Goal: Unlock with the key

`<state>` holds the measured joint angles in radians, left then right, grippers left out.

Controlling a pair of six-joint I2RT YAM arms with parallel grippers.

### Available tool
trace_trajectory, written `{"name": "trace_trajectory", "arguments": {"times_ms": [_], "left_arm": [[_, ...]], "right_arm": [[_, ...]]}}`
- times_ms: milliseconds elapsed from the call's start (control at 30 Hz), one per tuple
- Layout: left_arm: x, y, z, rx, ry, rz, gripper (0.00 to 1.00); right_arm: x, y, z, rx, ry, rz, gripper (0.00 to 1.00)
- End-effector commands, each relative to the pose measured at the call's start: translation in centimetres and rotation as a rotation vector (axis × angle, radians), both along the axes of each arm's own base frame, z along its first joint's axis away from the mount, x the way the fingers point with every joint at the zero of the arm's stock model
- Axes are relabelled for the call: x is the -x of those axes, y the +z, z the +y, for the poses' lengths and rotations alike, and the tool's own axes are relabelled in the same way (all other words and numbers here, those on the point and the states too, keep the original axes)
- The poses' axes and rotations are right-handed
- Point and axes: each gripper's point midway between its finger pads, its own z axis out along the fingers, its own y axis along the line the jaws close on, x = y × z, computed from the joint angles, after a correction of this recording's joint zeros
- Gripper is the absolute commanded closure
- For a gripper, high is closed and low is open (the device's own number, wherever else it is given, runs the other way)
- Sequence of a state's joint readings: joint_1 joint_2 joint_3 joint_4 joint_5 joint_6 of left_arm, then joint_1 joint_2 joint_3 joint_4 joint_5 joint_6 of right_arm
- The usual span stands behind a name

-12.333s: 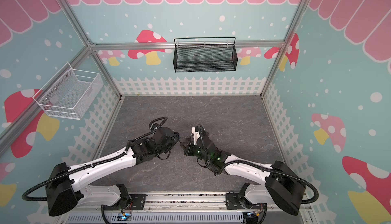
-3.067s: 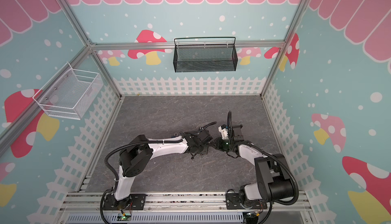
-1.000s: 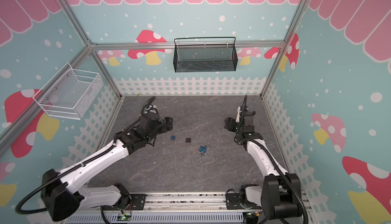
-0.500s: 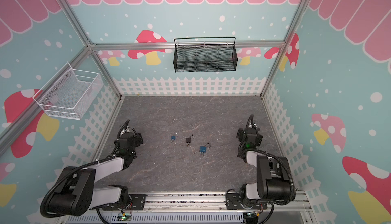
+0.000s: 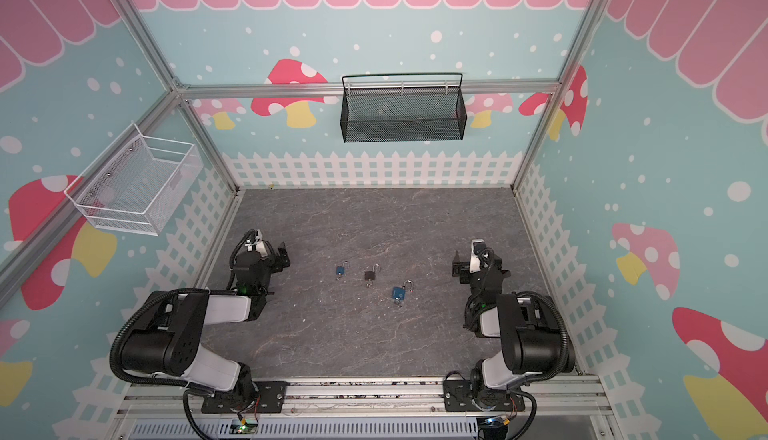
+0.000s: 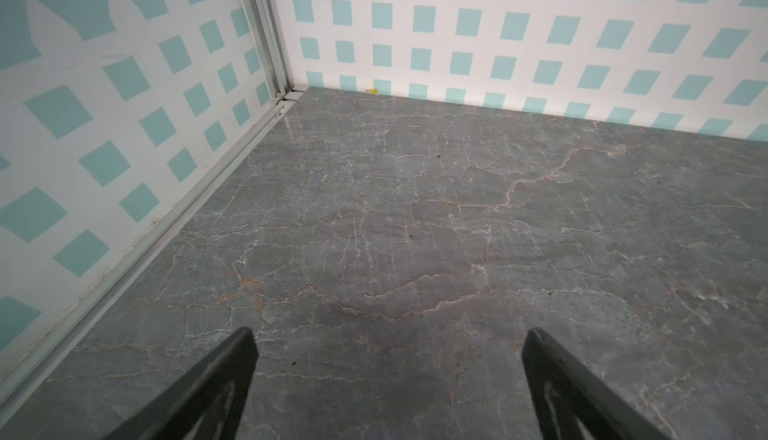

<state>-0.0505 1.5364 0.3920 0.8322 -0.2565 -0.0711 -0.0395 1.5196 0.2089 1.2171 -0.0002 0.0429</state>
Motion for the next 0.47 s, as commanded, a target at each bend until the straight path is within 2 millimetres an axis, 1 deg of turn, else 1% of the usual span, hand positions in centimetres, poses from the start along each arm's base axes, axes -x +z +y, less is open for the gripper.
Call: {"name": "trace_trajectory", "arguments": {"times_ms": [0, 233, 400, 433], "left_arm": [[-0.35, 1.25, 0.0, -0.009, -0.009, -0.057, 0.01], [-0.49, 1.09, -0.44, -0.027, -0.015, -0.044, 0.01], [-0.08, 1.29, 0.26, -0.025, 0.033, -0.058, 0.01], [-0.13, 1.31, 0.14, -0.025, 0.031, -0.058, 0.01]], "right_arm": [[-0.35, 1.72, 0.44, 0.041, 0.025, -0.067, 0.02], [-0.39, 1.69, 0.44, 0.04, 0.026, -0.063, 0.02], [-0.37, 1.68, 0.43, 0.04, 0.025, -0.063, 0.02], [-0.36, 1.67, 0.43, 0.04, 0.025, -0.063, 0.02]]}}
